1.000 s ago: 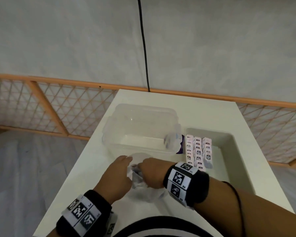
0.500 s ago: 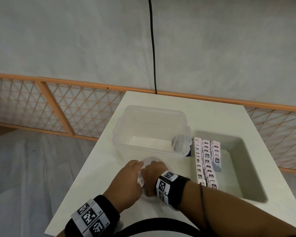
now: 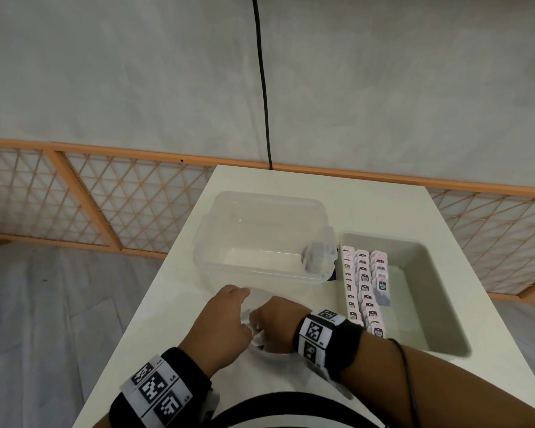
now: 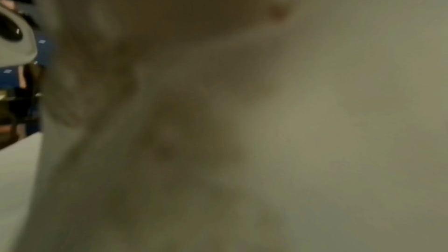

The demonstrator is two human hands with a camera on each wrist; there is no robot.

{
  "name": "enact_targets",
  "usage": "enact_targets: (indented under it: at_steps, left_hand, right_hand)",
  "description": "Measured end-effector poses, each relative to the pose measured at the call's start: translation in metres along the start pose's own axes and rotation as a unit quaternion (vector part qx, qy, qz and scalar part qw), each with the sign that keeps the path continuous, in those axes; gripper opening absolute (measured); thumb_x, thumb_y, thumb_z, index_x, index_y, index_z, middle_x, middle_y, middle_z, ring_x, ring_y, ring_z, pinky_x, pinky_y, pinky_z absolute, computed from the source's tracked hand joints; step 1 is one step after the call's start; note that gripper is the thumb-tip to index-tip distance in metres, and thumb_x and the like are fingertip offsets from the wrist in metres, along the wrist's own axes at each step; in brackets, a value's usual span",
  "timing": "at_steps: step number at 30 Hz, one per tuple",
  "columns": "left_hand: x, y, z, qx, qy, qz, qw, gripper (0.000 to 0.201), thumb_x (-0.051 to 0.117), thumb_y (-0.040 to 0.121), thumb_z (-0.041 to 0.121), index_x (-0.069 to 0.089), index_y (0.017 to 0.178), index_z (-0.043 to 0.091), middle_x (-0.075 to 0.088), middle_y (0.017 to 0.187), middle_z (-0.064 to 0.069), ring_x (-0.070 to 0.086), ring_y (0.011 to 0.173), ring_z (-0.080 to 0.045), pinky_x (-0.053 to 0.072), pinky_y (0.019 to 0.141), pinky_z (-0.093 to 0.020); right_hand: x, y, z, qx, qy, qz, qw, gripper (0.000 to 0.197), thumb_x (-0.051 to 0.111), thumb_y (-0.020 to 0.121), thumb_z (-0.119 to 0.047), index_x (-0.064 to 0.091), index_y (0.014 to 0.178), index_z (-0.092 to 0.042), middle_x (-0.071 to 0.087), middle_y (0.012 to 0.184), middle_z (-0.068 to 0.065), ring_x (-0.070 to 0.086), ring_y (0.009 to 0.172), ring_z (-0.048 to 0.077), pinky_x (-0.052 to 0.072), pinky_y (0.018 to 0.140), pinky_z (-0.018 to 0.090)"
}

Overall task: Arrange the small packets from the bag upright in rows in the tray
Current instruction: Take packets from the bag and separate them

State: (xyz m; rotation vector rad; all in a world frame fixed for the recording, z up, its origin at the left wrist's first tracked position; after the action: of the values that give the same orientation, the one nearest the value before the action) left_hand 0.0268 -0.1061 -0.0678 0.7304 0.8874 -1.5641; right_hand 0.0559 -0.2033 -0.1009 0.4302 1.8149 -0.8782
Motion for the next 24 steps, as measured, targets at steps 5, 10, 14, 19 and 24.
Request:
enact_targets:
  at_steps: [5, 10, 14, 19, 24]
  left_hand:
    - [0.001, 0.005, 0.005, 0.006, -0.001, -0.015, 1.000, 0.060, 0.061, 0.082, 0.012, 0.042, 0.139, 0.019, 0.044, 0.139, 0.004, 0.044, 0.126, -0.012, 0.029, 0.101, -0.014]
    - [-0.003, 0.011, 0.002, -0.027, -0.018, -0.044, 0.998, 0.055, 0.060, 0.085, 0.018, 0.043, 0.137, 0.017, 0.044, 0.137, 0.001, 0.055, 0.114, -0.020, 0.043, 0.097, -0.024]
    - [-0.013, 0.016, 0.012, -0.029, 0.036, -0.038, 0.998, 0.036, 0.058, 0.087, 0.029, 0.054, 0.122, 0.026, 0.043, 0.125, 0.002, 0.056, 0.097, -0.014, 0.043, 0.085, -0.024]
    - [-0.037, 0.029, 0.056, 0.026, -0.085, 0.072, 0.994, 0.024, 0.052, 0.091, 0.044, 0.060, 0.105, 0.027, 0.051, 0.105, 0.002, 0.055, 0.081, -0.008, 0.041, 0.073, -0.023]
    - [-0.015, 0.039, 0.110, -0.005, -0.503, -0.169, 0.847, 0.059, 0.070, 0.077, 0.037, 0.050, 0.127, 0.015, 0.063, 0.114, -0.020, 0.068, 0.087, -0.025, 0.056, 0.070, -0.032]
  right_hand:
    - [-0.029, -0.018, 0.009, -0.032, 0.094, 0.104, 0.990, 0.024, 0.060, 0.087, -0.023, 0.064, 0.109, -0.015, 0.069, 0.098, 0.008, 0.061, 0.091, 0.024, 0.045, 0.076, 0.029]
    - [-0.065, -0.047, 0.032, 0.006, 0.248, 0.253, 0.935, 0.017, 0.070, 0.081, -0.022, 0.065, 0.097, -0.024, 0.067, 0.083, -0.004, 0.057, 0.069, 0.008, 0.049, 0.067, 0.023]
    - [-0.081, -0.067, 0.066, 0.088, 0.428, 0.311, 0.844, 0.022, 0.080, 0.073, -0.022, 0.067, 0.090, -0.025, 0.069, 0.086, -0.004, 0.064, 0.072, 0.012, 0.055, 0.068, 0.028]
    - [-0.093, -0.092, 0.089, 0.082, 0.683, 0.326, 0.648, 0.024, 0.075, 0.075, 0.001, 0.063, 0.094, -0.008, 0.066, 0.078, 0.010, 0.066, 0.064, 0.020, 0.054, 0.054, 0.028]
    - [-0.096, -0.106, 0.098, 0.056, 0.742, 0.326, 0.583, 0.027, 0.070, 0.080, -0.001, 0.059, 0.105, -0.005, 0.066, 0.086, 0.013, 0.066, 0.070, 0.022, 0.056, 0.061, 0.032]
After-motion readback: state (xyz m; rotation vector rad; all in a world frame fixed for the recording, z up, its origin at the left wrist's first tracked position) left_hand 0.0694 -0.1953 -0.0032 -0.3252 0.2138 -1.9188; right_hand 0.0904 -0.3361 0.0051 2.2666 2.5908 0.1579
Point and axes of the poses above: each hand's wrist, its own y-axis towards the middle knuckle, its own x-axis out of the palm, z = x × y, the point moved 5 cm from there along y, towards the middle knuckle
